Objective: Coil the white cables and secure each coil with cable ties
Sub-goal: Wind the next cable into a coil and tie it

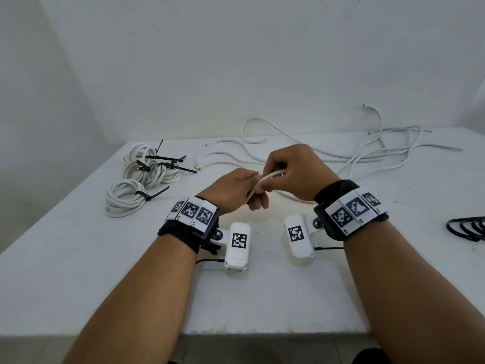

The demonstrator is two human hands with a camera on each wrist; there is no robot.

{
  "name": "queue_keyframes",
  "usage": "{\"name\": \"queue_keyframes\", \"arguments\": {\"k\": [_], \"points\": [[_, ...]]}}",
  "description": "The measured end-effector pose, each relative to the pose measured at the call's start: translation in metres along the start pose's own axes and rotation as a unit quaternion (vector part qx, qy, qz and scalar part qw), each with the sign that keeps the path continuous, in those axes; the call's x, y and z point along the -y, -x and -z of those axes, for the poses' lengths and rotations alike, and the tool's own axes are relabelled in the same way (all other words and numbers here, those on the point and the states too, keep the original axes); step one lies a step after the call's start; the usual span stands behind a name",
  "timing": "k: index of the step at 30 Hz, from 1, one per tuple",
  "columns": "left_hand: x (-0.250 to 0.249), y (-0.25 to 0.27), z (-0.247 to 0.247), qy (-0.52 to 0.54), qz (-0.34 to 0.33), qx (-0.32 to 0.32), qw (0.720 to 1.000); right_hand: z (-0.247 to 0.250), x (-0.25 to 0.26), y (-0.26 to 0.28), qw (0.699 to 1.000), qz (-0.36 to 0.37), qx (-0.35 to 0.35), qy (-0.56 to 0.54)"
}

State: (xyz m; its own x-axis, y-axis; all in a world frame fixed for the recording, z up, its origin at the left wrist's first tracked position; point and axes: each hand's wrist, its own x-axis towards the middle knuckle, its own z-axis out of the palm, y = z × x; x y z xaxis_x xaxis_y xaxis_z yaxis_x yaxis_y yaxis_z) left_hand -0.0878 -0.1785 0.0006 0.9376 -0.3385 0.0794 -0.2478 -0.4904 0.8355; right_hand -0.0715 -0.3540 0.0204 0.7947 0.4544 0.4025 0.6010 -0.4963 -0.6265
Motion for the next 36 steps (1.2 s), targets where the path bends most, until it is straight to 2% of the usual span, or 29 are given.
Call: {"name": "queue_keyframes", "arguments": {"k": [2,5,8,11,13,16,18,20,24,26,28,31,34,36], "points": [[0.0,-0.002,-0.004,0.115,0.002,-0.014,0.993,0.003,-0.004,-0.001,0.998,0.008,-0.043,-0.041],[-0.002,-0.006,-0.006,0.273,-0.003,-0.007,0.962,0.004,-0.01,-0.003,0.99,0.023,-0.098,-0.098],[-0.004,-0.002,-0.005,0.357,-0.003,0.028,0.934,0.007,-0.014,-0.004,0.977,0.027,-0.128,-0.166],[-0.003,0.001,-0.005,0.401,-0.043,0.048,0.914,0.006,-0.016,-0.005,0.969,0.027,-0.121,-0.215],[-0.006,0.002,-0.004,0.454,-0.07,0.05,0.887,0.003,-0.017,-0.006,0.98,-0.021,-0.093,-0.177],[-0.01,0.002,-0.003,0.531,-0.098,0.068,0.839,-0.003,-0.017,-0.006,0.994,-0.089,0.0,-0.061],[-0.01,0.0,-0.001,0.558,-0.112,0.067,0.82,-0.005,-0.009,-0.006,0.992,-0.102,0.058,-0.038],[-0.008,-0.002,0.001,0.572,-0.124,0.032,0.81,-0.006,-0.001,-0.006,0.986,-0.114,0.121,0.002],[-0.004,-0.007,0.004,0.52,-0.113,-0.097,0.841,-0.01,0.001,-0.004,0.958,-0.126,0.245,0.076],[0.001,-0.009,0.002,0.486,-0.104,-0.142,0.856,-0.011,0.002,-0.003,0.953,-0.118,0.261,0.101],[0.006,-0.012,-0.002,0.409,-0.1,-0.17,0.891,-0.01,0.005,-0.001,0.95,-0.113,0.262,0.127],[0.011,-0.013,-0.01,0.261,-0.1,-0.177,0.944,-0.01,0.008,0.002,0.944,-0.112,0.275,0.146],[0.012,-0.013,-0.013,0.19,-0.1,-0.155,0.964,-0.011,0.006,0.004,0.941,-0.123,0.285,0.138],[0.014,-0.013,-0.012,0.102,-0.073,-0.136,0.983,-0.012,0.005,0.004,0.947,-0.09,0.272,0.144]]}}
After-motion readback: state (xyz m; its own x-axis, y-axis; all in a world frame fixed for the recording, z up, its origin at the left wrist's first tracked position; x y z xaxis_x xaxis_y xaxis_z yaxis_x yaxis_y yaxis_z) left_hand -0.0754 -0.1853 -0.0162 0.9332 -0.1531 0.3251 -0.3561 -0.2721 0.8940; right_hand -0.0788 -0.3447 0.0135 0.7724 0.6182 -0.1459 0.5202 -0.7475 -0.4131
